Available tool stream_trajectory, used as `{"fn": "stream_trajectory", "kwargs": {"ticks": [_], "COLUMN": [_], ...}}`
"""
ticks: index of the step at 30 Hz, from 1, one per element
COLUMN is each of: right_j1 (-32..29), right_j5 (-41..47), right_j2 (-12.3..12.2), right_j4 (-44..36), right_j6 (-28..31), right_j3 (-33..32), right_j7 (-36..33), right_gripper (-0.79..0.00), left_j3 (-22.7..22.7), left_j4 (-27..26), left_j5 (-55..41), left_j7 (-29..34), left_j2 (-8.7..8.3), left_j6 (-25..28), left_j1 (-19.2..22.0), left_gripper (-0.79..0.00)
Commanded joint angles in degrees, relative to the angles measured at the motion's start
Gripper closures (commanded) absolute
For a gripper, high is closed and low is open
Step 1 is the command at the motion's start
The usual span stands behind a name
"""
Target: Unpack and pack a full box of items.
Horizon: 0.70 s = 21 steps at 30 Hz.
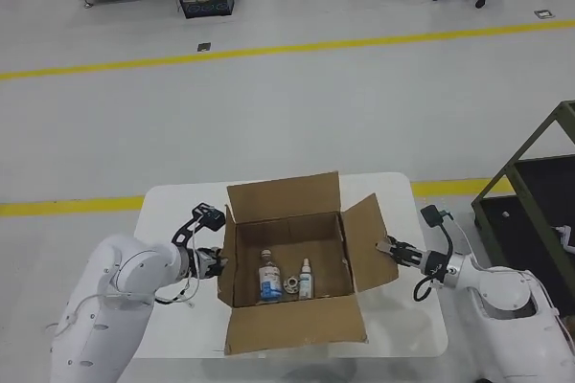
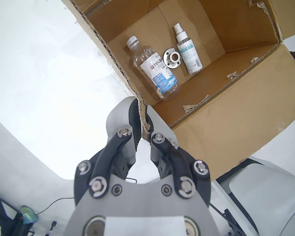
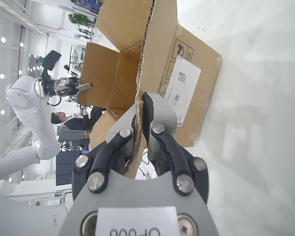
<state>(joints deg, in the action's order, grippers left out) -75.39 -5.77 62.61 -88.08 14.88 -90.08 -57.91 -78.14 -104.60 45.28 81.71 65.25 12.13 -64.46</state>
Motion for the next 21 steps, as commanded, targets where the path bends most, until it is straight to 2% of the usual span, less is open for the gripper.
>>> {"fn": "stream_trajectory", "kwargs": {"ticks": [1, 2, 5, 7, 9, 10, 11, 13, 15, 17, 18, 19, 20, 21], "right_j1": [-0.6, -0.8, -1.1, -1.1, -1.1, -1.2, -1.3, -1.9, -2.6, -3.4, -3.8, -4.3, -4.6, -5.0], "right_j5": [0.1, 0.2, 0.4, 0.5, 0.8, 0.9, 1.0, 1.1, 1.0, 0.9, 0.5, 0.0, -1.1, -2.1], "right_j2": [-0.1, -0.2, -0.3, -0.4, -0.5, -0.5, -0.6, -0.7, -0.9, -1.1, -1.2, -1.3, -1.4, -1.5], "right_j4": [-0.5, -0.6, -1.3, -2.0, -2.8, -3.4, -3.8, -4.5, -4.6, -4.8, -4.9, -5.2, -5.5, -5.7], "right_j6": [-0.4, -0.6, -0.6, -0.3, 0.5, 1.0, 1.6, 3.5, 4.6, 5.5, 5.8, 5.9, 5.8, 5.6], "right_j3": [0.0, 0.0, 0.3, 0.3, 0.1, -0.1, -0.5, -1.4, -2.4, -4.0, -4.9, -5.6, -6.5, -7.3], "right_j7": [0.1, 0.3, 0.7, 1.0, 1.6, 2.0, 2.5, 4.2, 5.4, 7.7, 8.5, 9.1, 9.8, 10.7], "right_gripper": [-0.040, -0.209, -0.252, -0.351, -0.391, -0.443, -0.551, -0.680, -0.754, -0.763, -0.683, -0.646, -0.560, -0.382], "left_j3": [-0.1, -0.2, -0.3, -0.6, -1.2, -1.6, -2.1, -3.0, -3.9, -5.0, -5.9, -6.5, -6.9, -7.3], "left_j4": [-0.3, -0.4, -0.6, -0.7, -0.9, -1.0, -1.1, -1.2, -1.4, -1.8, -2.2, -2.4, -2.9, -3.4], "left_j5": [-0.2, -0.4, -1.1, -1.2, -1.3, -1.2, -1.3, -0.8, -0.2, 0.3, 0.9, 1.7, 2.9, 4.2], "left_j7": [-0.1, -0.2, -0.6, -1.2, -2.1, -2.5, -3.0, -3.6, -4.4, -5.7, -7.1, -8.3, -9.5, -10.5], "left_j2": [-0.18, -0.26, -0.47, -0.63, -0.80, -0.89, -0.98, -1.20, -1.43, -1.62, -1.71, -1.78, -1.88, -1.98], "left_j6": [0.2, 0.1, 0.2, 0.2, -0.2, -0.3, -0.6, -1.0, -1.2, -1.9, -2.7, -3.5, -4.1, -4.3], "left_j1": [-0.3, -0.4, -0.6, -0.6, -0.5, -0.4, -0.3, 0.0, 0.1, 0.2, 0.3, 0.1, -0.1, -0.4], "left_gripper": [-0.717, -0.785, -0.785, -0.785, -0.785, -0.785, -0.785, -0.785, -0.785, -0.785, -0.785, -0.785, -0.785, -0.785]}}
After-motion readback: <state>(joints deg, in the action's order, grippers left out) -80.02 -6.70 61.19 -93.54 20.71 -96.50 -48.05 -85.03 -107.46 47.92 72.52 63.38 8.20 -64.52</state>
